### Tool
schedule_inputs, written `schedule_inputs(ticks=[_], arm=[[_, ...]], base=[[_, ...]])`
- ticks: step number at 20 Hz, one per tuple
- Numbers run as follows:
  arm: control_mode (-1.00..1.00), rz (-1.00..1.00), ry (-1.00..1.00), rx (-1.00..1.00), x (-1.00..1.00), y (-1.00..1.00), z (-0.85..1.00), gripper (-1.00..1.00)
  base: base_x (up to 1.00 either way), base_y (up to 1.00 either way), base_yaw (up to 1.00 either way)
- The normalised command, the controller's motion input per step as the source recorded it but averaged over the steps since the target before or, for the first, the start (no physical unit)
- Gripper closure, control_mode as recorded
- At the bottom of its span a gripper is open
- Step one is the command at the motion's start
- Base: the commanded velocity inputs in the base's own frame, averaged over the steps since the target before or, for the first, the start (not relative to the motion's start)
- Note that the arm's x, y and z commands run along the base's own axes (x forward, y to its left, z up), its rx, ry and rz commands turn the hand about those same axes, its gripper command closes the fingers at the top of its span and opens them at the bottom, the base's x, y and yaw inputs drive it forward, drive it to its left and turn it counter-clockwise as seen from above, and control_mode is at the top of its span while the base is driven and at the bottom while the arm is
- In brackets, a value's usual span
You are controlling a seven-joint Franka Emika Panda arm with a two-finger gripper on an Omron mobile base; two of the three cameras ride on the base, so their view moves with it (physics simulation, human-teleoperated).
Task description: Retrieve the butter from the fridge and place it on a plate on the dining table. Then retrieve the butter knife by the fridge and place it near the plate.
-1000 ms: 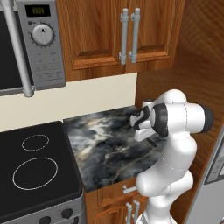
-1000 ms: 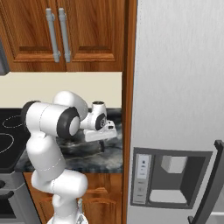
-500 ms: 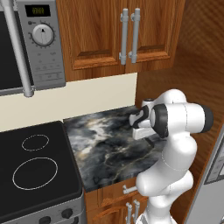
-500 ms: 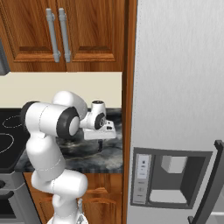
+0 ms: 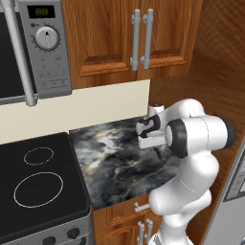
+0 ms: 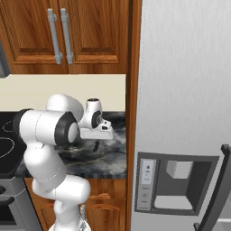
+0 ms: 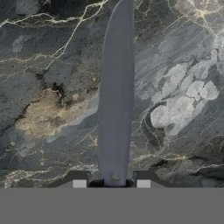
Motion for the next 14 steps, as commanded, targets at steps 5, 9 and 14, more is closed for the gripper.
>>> schedule_inputs(ticks=[5,9,14], arm=[[-1.00,-0.05,0.01,0.00,-0.04,0.09,0.41,1.00],[-1.00,-0.04,-0.01,0.01,-0.55,0.03,0.33,1.00],[-1.00,-0.04,-0.16,0.00,-0.74,0.07,0.50,1.00]], base=[[0.00,0.00,0.00],[0.00,0.00,0.00],[0.00,0.00,0.00]])
